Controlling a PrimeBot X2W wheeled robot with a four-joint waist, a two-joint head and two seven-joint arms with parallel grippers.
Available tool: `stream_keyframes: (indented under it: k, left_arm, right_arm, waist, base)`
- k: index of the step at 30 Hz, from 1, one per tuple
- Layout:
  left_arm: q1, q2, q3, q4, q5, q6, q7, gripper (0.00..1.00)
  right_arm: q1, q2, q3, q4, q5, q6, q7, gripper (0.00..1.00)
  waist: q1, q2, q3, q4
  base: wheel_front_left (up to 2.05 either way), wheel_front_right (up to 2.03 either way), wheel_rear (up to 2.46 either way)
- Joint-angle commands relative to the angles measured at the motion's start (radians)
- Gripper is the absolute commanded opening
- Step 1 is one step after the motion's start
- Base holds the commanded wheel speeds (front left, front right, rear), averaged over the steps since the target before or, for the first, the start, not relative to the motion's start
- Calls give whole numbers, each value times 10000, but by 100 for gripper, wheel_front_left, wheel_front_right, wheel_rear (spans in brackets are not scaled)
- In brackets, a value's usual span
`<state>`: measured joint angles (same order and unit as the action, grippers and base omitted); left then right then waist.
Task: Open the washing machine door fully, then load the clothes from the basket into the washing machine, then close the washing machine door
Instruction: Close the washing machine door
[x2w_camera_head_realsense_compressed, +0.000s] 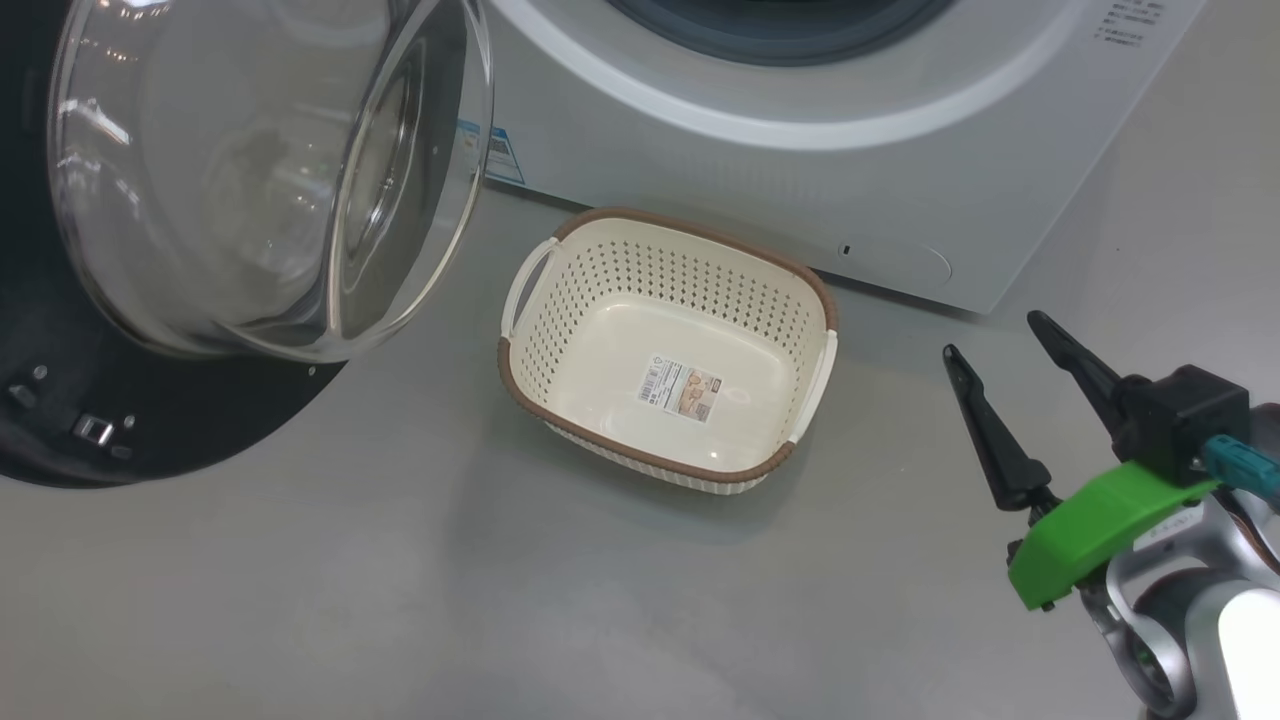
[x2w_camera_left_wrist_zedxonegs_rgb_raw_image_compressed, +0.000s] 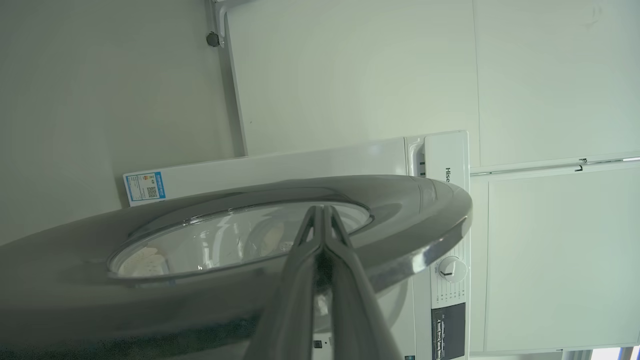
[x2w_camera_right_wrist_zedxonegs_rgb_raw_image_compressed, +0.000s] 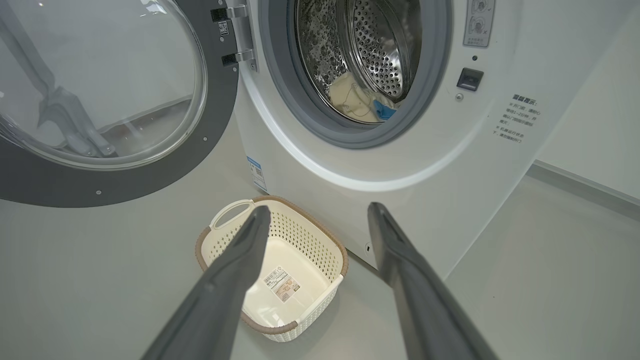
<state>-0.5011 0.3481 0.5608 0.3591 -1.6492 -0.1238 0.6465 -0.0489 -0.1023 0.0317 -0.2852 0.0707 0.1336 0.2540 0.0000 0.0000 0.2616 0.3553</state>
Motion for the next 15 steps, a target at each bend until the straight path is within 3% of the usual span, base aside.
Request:
stream_keyframes:
  k: [1,15]
  left_arm:
    - [13,333,150,-478,73,-69,306,0]
    - [0,-221,110,-1299,-69,-69,1663,0]
  right_arm:
    - [-258,16,181,-320,119,-29,-116,100]
    - [-229,220,184,-109,216,-29,-384,100]
  waist:
    - [0,0,-28,4]
    - [0,0,-164,-128]
  base:
    - [0,0,0]
    - [0,0,0]
